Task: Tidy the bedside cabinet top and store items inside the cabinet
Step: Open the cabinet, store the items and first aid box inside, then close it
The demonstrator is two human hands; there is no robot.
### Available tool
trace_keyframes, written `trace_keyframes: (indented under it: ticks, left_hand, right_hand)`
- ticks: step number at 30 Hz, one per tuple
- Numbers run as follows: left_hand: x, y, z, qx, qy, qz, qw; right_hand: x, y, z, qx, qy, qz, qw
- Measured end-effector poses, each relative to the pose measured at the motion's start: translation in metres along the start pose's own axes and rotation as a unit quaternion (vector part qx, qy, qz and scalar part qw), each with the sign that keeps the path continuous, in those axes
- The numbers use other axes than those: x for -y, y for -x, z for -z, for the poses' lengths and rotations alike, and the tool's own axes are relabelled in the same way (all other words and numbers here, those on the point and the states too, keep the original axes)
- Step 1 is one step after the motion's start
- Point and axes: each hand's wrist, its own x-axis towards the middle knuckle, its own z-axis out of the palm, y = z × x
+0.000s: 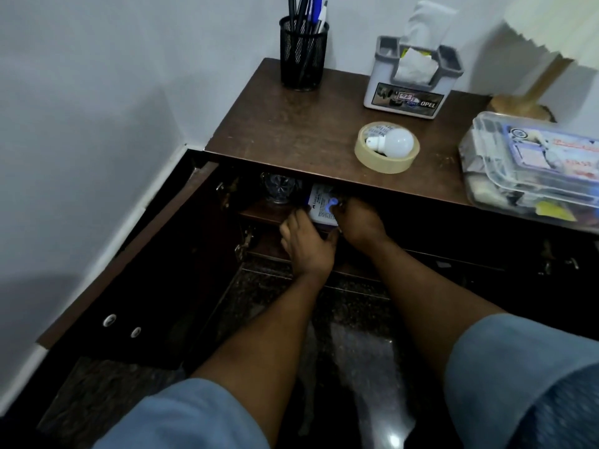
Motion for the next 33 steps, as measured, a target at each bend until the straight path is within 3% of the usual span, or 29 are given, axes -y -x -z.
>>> trace_keyframes:
  ticks: [15, 19, 22, 24, 26, 30, 33]
  left_hand:
    - [-0.003, 0.000, 0.001, 0.020, 0.023, 0.018, 0.999]
    - [-0.005, 0.005, 0.006, 0.038, 0.019, 0.019, 0.999]
    - [-0.007, 0.019, 0.014, 0.024, 0.038, 0.015, 0.999]
    - [-0.007, 0.031, 0.021, 0.016, 0.028, -0.001, 0.999]
    - [-0.007, 0.041, 0.027, 0.008, 0.018, -0.028, 0.999]
    - [-0.023, 0.052, 0.048, -0.049, 0.026, -0.053, 0.997]
    - [-0.047, 0.054, 0.069, -0.074, 0.022, -0.172, 0.982]
  right_hand:
    - [-0.001, 0.002, 0.011, 0.045, 0.014, -0.015, 0.999]
    - [0.013, 0.023, 0.028, 0.090, 0.108, 0.092, 0.986]
    - [0.033, 0.050, 0.044, 0.141, 0.238, 0.214, 0.937]
    - [0.048, 0.068, 0.059, 0.077, 0.261, 0.286, 0.919]
    - [0.058, 0.080, 0.077, -0.051, 0.227, 0.307, 0.923]
    - [0.057, 0.081, 0.109, -0.318, 0.078, 0.224, 0.918]
    - [0.042, 0.071, 0.119, -0.342, 0.034, 0.134, 0.930]
